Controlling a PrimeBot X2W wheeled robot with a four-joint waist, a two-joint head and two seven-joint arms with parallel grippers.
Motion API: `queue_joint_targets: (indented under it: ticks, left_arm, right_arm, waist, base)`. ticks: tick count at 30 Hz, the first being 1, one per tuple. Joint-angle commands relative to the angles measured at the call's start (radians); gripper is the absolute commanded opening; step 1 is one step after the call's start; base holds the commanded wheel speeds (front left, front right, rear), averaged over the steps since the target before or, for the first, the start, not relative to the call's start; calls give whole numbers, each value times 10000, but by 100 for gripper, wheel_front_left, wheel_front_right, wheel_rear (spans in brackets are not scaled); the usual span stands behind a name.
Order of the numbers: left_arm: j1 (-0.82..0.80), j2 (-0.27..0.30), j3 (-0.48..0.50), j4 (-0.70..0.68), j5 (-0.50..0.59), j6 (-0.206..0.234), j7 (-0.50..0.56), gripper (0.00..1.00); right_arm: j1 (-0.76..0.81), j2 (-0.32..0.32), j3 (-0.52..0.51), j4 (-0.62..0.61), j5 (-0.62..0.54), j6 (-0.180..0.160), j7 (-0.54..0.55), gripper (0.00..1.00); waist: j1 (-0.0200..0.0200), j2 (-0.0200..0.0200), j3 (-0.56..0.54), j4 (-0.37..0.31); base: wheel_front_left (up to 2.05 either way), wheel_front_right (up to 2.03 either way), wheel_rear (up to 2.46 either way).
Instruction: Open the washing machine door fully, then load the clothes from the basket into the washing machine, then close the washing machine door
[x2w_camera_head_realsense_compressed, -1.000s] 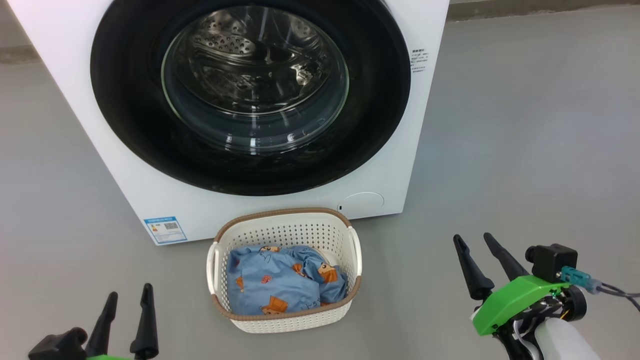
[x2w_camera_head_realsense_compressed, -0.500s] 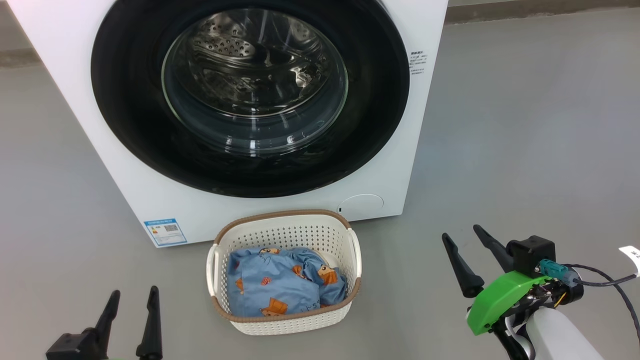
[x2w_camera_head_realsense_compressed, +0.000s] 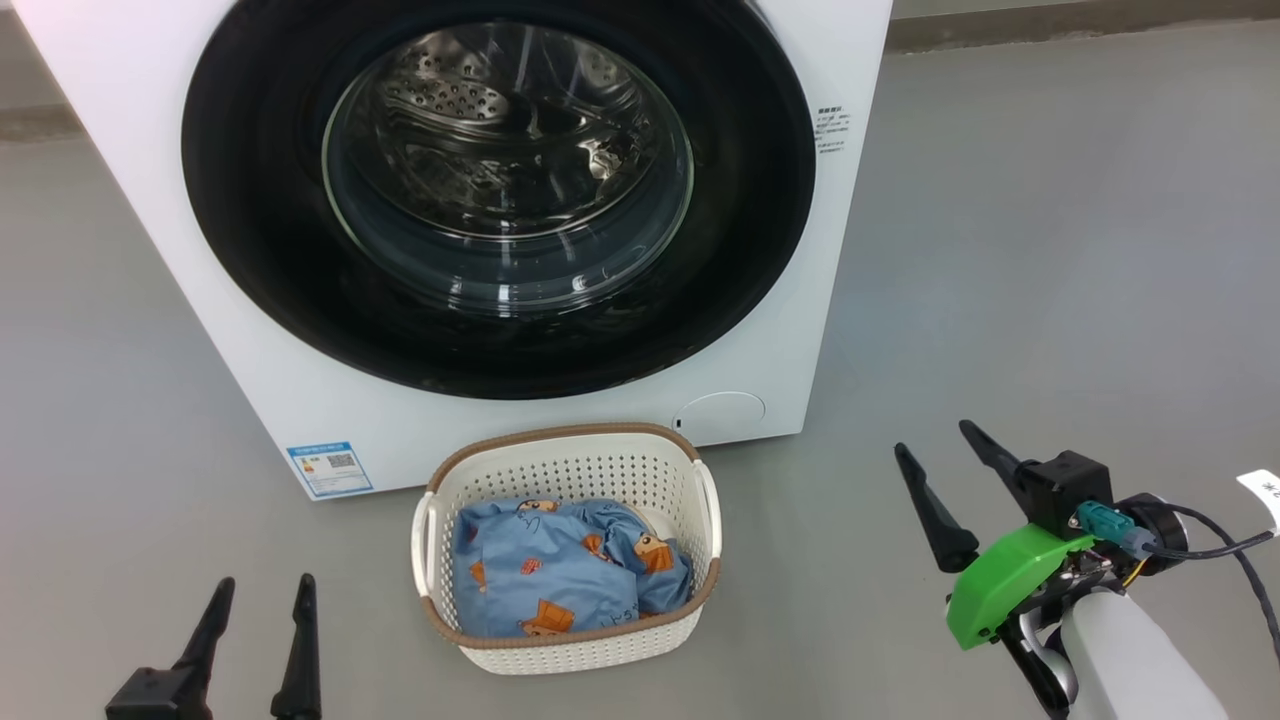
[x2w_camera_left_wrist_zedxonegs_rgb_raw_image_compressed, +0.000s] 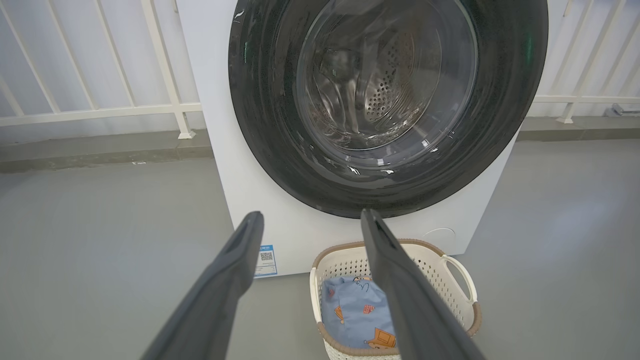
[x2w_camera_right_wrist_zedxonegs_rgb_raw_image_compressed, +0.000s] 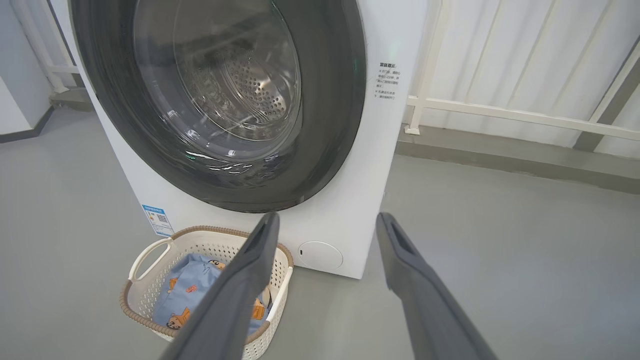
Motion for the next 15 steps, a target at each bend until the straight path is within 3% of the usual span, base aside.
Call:
queue_joint_targets:
  ticks: [1, 15]
  left_arm:
    - [-406, 196, 395, -182, 110, 82, -120, 100]
    - [-450, 133, 554, -39, 63, 152, -120, 100]
  right_arm:
    - [-219, 49, 48, -297, -205, -13, -122, 100]
    - [28, 517, -719, -399, -404, -13, -122, 100]
  waist:
    - [0, 0, 2, -9]
    - [0, 0, 19, -34]
  base:
    - [0, 0, 0]
    - [0, 0, 0]
